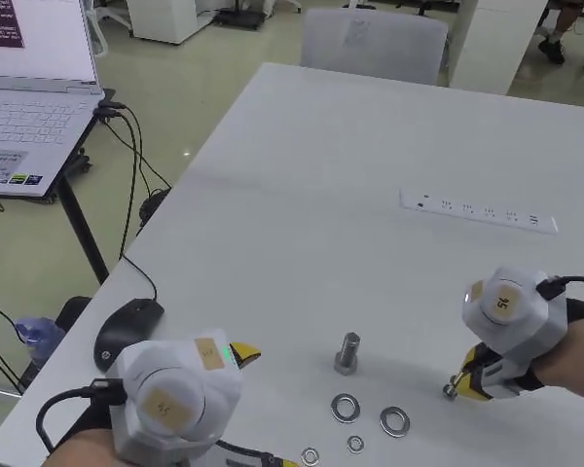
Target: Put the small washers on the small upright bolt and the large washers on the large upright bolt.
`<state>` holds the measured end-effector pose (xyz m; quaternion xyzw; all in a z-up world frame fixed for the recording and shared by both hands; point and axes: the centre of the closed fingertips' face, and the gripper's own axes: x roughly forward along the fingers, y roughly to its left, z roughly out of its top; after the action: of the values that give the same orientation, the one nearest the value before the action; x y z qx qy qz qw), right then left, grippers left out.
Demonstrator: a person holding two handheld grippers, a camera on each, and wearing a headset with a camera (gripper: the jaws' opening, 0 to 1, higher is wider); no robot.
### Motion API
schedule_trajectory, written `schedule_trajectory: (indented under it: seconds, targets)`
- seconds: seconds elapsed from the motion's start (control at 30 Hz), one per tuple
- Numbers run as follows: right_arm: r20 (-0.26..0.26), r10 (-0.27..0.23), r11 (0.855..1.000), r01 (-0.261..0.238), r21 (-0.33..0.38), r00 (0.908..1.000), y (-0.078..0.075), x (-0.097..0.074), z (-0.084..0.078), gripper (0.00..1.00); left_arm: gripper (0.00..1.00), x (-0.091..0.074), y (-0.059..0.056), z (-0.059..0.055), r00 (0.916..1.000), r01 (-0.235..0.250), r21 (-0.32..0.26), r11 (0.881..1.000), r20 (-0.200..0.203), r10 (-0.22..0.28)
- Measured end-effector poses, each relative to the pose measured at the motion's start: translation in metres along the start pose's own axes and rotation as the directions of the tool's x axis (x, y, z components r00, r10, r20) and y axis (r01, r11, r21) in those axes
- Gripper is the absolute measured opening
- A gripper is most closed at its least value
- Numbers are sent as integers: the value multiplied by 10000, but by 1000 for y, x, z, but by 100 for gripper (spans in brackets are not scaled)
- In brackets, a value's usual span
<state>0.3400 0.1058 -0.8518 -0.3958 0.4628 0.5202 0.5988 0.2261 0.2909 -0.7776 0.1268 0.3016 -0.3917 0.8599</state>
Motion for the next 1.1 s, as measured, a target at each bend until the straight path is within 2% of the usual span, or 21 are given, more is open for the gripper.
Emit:
schedule_trajectory:
  seconds: [0.07, 0.27, 0.73, 1.1]
  targets:
    - [29, -118, 9999, 118, -62, 9999, -2, 2, 0, 13, 83, 2, 0, -2, 10000, 21, -41, 10000, -67, -21]
    - [-34, -4, 10000, 4, -40, 10000, -1, 11, -2, 13, 88, 8, -3, -12, 9994, 178, -49, 9998, -305, -179]
    - [-98, 11, 9999, -12, -119, 10000, -2, 17, -2, 13, 96, 14, -3, -11, 9990, 300, -214, 9993, -333, -307]
    - [-127, -13, 9998, 11, -178, 9999, -2, 18, -2, 13, 93, 12, -4, -14, 9983, 354, -154, 9993, -465, -361]
